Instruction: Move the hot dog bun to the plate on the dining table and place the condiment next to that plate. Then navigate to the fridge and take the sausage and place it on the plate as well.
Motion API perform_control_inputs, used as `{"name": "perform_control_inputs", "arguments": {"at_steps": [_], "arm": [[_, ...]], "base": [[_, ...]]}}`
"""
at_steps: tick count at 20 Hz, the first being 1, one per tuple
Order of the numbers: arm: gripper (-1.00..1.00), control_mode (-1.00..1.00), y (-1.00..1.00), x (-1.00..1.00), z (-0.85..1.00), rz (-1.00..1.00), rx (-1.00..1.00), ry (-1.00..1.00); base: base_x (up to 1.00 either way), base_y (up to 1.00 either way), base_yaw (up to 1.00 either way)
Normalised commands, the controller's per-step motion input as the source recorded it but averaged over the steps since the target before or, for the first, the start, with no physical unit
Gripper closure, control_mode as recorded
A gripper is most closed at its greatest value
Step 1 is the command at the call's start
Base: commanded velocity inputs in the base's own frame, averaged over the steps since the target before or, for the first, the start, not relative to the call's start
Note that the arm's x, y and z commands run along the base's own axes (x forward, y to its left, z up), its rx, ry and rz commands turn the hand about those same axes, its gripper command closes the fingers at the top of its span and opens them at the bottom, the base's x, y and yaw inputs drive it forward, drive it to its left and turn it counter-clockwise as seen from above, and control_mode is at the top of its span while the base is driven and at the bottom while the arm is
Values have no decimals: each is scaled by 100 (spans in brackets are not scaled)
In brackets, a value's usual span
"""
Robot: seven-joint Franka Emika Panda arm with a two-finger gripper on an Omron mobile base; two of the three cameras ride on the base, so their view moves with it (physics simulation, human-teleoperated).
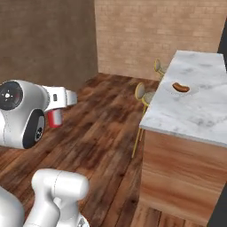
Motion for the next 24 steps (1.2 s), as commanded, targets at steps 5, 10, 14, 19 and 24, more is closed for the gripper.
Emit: {"name": "perform_control_inputs", "arguments": {"at_steps": [5,10,14,19,24], "arm": [[100,100,0,0,0,0,0,0],[100,100,0,0,0,0,0,0],[100,100,0,0,0,0,0,0],[100,100,0,0,0,0,0,0],[100,100,0,0,0,0,0,0]], "base": [[100,88,-62],[90,96,-60],[78,96,-60],[63,91,-61],[54,89,-63]]}}
